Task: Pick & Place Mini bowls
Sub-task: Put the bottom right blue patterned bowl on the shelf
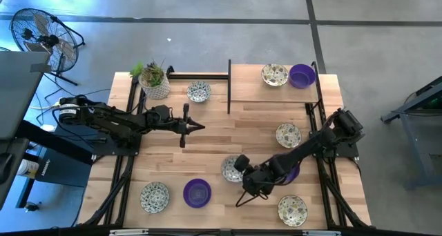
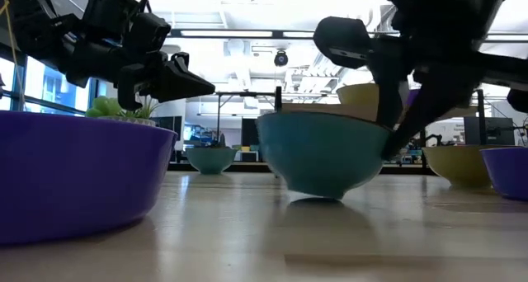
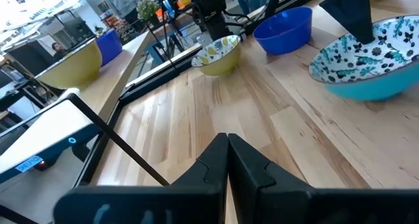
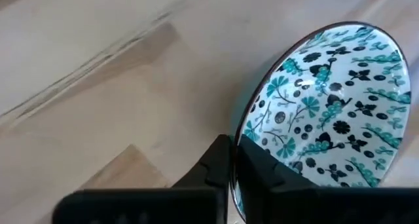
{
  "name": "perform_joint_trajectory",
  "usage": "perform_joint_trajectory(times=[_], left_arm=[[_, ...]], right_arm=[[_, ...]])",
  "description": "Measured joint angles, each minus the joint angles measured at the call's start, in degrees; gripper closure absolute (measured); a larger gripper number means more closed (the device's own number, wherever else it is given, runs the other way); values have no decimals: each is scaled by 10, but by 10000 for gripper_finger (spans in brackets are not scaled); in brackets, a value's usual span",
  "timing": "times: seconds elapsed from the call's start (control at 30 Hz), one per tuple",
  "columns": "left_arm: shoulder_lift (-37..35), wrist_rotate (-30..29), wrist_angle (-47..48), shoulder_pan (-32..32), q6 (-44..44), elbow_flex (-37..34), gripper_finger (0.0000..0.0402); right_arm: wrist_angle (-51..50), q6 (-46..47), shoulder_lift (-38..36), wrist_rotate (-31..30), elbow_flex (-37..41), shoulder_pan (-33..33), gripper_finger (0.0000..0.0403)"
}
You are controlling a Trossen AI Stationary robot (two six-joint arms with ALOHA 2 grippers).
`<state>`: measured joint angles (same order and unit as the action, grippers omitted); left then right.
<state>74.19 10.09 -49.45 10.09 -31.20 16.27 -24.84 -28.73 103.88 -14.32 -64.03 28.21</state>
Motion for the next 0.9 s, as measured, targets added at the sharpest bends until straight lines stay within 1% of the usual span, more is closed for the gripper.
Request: perform_joint_trajectory(times=[0.2, 0.3, 0.43, 0.5, 0.63, 0.73, 0.8, 0.9], left_arm=[[0, 0, 0, 0, 0, 0, 399], [0, 0, 1, 0, 0, 0, 399], [0, 0, 1, 0, 0, 0, 399], [0, 0, 1, 0, 0, 0, 399], [0, 2, 3, 0, 0, 0, 399], [0, 3, 3, 0, 0, 0, 399], [0, 3, 3, 0, 0, 0, 399], [0, 3, 3, 0, 0, 0, 399]], right_arm=[[3, 2, -2, -53, 1, -1, 393], [-2, 7, -16, -76, 1, -1, 394], [-10, 9, -61, -92, -2, -6, 398], [-35, 24, -89, -98, -16, -15, 396], [-116, 46, -140, -107, -81, -46, 395], [-216, 75, -150, -108, -166, -91, 397], [-286, 96, -145, -88, -229, -135, 396], [-363, 112, -133, -37, -307, -210, 395]])
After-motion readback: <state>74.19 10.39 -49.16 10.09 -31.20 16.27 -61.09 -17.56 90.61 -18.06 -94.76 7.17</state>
